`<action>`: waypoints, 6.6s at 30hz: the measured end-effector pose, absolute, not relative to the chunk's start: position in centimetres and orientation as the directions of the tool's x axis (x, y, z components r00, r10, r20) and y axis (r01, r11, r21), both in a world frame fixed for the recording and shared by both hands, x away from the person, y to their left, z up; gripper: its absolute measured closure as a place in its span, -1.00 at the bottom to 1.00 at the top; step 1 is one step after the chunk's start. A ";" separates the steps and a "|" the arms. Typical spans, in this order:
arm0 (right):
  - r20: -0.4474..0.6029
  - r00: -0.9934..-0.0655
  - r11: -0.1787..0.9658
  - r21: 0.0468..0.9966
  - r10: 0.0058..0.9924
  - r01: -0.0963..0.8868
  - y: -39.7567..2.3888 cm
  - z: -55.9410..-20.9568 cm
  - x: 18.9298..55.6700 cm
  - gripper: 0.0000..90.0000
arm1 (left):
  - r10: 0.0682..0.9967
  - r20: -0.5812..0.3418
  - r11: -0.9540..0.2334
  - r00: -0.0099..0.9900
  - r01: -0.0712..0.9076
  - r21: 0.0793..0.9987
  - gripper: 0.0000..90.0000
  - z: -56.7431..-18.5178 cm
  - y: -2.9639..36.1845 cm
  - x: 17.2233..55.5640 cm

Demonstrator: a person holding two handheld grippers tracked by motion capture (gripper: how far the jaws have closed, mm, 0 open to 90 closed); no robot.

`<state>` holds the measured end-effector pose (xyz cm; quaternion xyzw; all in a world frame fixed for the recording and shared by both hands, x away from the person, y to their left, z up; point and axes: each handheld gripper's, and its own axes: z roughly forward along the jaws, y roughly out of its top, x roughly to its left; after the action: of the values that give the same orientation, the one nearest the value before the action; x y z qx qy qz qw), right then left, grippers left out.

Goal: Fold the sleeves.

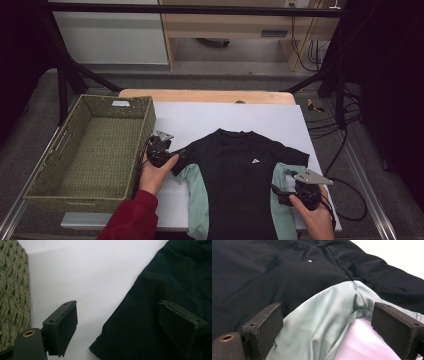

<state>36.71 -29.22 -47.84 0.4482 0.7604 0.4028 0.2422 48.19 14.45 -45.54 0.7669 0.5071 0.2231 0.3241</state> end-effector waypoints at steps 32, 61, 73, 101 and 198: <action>0.000 -0.493 0.286 0.814 0.870 0.505 -29.1 -48.1 36.9 -0.76 | 0.917 -0.082 -0.214 0.391 0.653 0.726 0.86 -47.9 14.8 46.3; 0.013 -0.493 0.278 0.813 0.870 0.512 -29.1 -48.0 36.8 -0.76 | 0.800 -0.158 -0.237 0.579 0.546 0.804 0.89 -40.5 9.2 45.1; 0.017 -0.498 0.276 0.815 0.867 0.510 -29.2 -47.9 36.8 -0.76 | 0.781 -0.131 -0.293 0.610 0.544 0.787 0.89 -41.5 5.5 46.1; 0.012 -0.504 0.282 0.816 0.864 0.504 -29.1 -47.9 36.8 -0.75 | 0.783 -0.150 -0.286 0.604 0.563 0.776 0.89 -42.3 4.3 47.4; -0.005 -0.363 0.197 0.847 0.932 0.493 -31.3 -47.3 36.6 -0.65 | 0.782 -0.135 -0.207 0.608 0.457 0.865 0.34 -44.9 7.4 38.4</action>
<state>36.64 -31.27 -47.26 0.4926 0.7232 0.3983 0.2751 38.41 7.36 -44.89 0.7580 0.4089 0.1697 0.4791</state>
